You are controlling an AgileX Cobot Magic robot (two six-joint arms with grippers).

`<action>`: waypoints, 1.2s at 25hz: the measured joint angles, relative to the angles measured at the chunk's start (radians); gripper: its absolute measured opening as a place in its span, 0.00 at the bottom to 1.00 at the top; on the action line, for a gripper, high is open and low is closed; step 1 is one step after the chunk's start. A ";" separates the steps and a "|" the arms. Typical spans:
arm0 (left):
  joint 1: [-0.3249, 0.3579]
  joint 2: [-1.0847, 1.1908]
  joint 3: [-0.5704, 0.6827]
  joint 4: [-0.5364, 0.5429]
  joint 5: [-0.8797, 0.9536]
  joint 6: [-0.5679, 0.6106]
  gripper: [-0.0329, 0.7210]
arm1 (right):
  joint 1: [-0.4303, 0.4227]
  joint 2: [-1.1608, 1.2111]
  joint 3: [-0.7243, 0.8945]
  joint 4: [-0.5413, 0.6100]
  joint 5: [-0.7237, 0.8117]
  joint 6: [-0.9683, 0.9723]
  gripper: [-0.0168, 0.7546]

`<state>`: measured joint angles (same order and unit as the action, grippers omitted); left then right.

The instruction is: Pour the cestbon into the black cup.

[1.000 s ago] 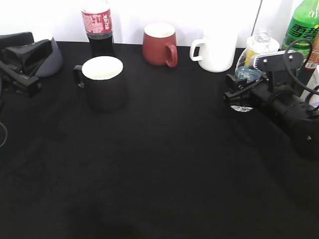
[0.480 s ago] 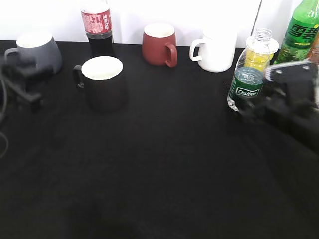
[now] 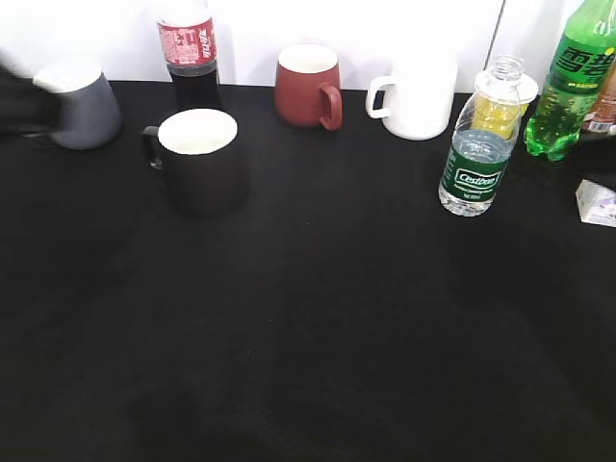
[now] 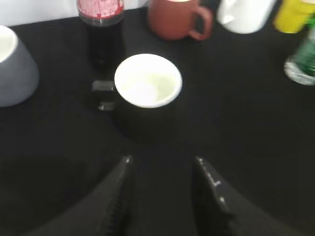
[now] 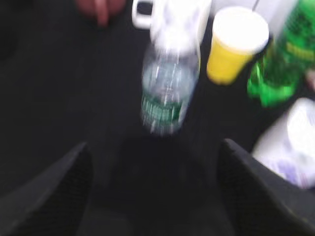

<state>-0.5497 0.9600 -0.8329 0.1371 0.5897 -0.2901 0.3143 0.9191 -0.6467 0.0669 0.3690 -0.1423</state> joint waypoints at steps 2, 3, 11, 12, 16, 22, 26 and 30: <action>0.000 -0.131 0.006 0.035 0.094 0.000 0.44 | 0.000 -0.157 0.000 0.020 0.171 0.000 0.79; 0.000 -0.226 0.034 0.045 0.113 0.001 0.44 | 0.000 -0.234 0.000 0.032 0.262 0.016 0.79; 0.000 -0.772 0.256 -0.065 0.411 0.086 0.44 | 0.000 -0.798 0.000 -0.067 0.750 0.188 0.67; 0.000 -0.798 0.279 -0.077 0.435 0.094 0.44 | 0.000 -0.826 0.013 -0.095 0.751 0.199 0.67; -0.001 -0.851 0.311 -0.096 0.473 0.139 0.44 | 0.000 -0.854 0.132 -0.145 0.701 0.224 0.65; -0.001 -0.852 0.312 -0.126 0.473 0.173 0.44 | 0.000 -0.857 0.142 -0.147 0.675 0.229 0.65; -0.001 -0.852 0.312 -0.131 0.473 0.177 0.44 | 0.000 -0.857 0.142 -0.146 0.673 0.229 0.65; 0.054 -0.852 0.312 -0.137 0.473 0.177 0.44 | -0.026 -0.857 0.142 -0.146 0.673 0.230 0.65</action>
<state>-0.4961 0.1084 -0.5206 0.0000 1.0623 -0.1134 0.2887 0.0616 -0.5049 -0.0795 1.0421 0.0872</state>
